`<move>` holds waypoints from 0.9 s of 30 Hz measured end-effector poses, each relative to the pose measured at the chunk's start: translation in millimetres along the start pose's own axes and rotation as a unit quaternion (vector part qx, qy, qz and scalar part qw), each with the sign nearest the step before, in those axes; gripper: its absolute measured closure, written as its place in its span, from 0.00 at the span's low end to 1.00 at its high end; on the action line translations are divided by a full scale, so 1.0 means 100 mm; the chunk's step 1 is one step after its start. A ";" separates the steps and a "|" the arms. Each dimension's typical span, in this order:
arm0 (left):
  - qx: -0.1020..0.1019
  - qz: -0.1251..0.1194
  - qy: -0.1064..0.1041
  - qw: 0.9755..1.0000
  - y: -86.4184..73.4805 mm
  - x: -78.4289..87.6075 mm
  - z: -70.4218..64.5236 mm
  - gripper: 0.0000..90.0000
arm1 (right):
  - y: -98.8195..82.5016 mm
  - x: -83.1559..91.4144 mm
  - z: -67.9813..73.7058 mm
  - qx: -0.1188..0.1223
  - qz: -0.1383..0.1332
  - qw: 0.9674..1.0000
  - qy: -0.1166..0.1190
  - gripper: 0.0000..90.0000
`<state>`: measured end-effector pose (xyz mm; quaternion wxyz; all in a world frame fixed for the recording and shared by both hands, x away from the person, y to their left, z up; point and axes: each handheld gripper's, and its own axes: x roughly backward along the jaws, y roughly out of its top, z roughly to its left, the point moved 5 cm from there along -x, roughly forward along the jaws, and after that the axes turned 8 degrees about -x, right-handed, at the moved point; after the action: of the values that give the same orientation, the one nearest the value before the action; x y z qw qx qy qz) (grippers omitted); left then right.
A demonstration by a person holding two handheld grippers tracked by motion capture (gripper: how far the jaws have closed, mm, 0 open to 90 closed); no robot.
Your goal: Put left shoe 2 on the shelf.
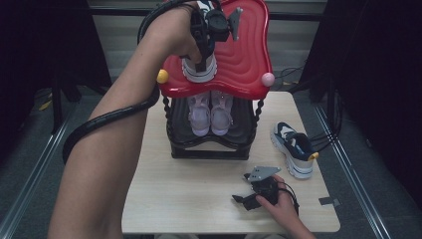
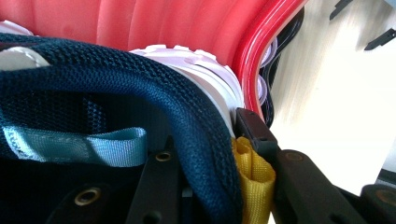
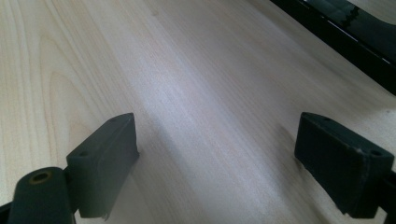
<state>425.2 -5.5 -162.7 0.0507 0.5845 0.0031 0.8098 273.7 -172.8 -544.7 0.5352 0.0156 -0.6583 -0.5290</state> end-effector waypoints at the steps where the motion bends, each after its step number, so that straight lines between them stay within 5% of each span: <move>1: 0.001 0.000 0.000 1.000 0.00 0.00 0.00 0.79 | 0.00 0.00 0.00 0.000 0.000 1.000 0.000 0.14; 27: 0.022 -0.005 0.017 1.000 -0.03 0.02 0.04 0.64 | 0.00 0.00 0.00 0.000 0.000 1.000 0.000 0.14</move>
<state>428.3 -2.3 -159.9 0.0417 0.5713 0.0247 0.8193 273.7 -172.8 -544.7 0.5353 0.0156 -0.6582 -0.5291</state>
